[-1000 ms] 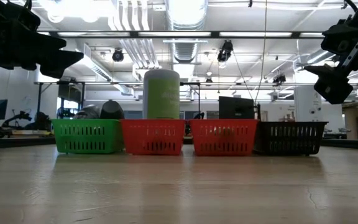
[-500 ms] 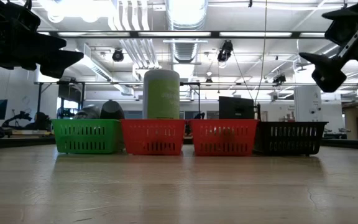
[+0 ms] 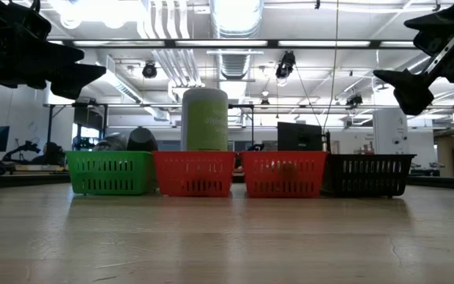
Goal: Pick & Place Travel size toiletries
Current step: Return to Home Position
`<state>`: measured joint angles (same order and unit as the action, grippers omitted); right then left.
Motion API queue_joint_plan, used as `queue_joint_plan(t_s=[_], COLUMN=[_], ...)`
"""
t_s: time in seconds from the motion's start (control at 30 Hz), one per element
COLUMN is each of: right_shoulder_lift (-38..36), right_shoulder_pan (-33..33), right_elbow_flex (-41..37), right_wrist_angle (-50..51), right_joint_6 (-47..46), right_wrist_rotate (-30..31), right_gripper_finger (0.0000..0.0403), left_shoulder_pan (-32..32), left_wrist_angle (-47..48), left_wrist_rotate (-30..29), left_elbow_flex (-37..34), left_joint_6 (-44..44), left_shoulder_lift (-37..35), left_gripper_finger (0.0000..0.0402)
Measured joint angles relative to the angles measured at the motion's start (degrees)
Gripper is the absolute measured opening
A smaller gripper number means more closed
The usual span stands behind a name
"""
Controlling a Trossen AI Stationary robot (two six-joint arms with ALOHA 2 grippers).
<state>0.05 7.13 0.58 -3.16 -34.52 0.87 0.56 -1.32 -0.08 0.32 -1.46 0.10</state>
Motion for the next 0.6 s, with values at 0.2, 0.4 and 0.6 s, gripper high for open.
queue_joint_plan(t_s=[0.2, 0.4, 0.6], right_shoulder_lift=[0.0, 0.0, 0.0], right_shoulder_pan=[-1.5, -5.3, -6.8], right_elbow_flex=[0.0, -0.1, -0.1], right_wrist_angle=[0.0, 0.5, 0.4], right_joint_6=[-2.7, -1.5, -15.7], right_wrist_rotate=[3.7, 3.8, -0.8], right_gripper_finger=[0.0346, 0.0328, 0.0314], left_shoulder_pan=[0.0, 0.0, 0.0], left_wrist_angle=[0.0, 0.0, 0.0], left_wrist_rotate=[0.0, 0.0, 0.0], left_elbow_flex=[0.0, 0.0, 0.0], left_joint_6=[0.0, 0.0, 0.0], left_shoulder_lift=[0.0, 0.0, 0.0], left_gripper_finger=[0.0301, 0.0301, 0.0301])
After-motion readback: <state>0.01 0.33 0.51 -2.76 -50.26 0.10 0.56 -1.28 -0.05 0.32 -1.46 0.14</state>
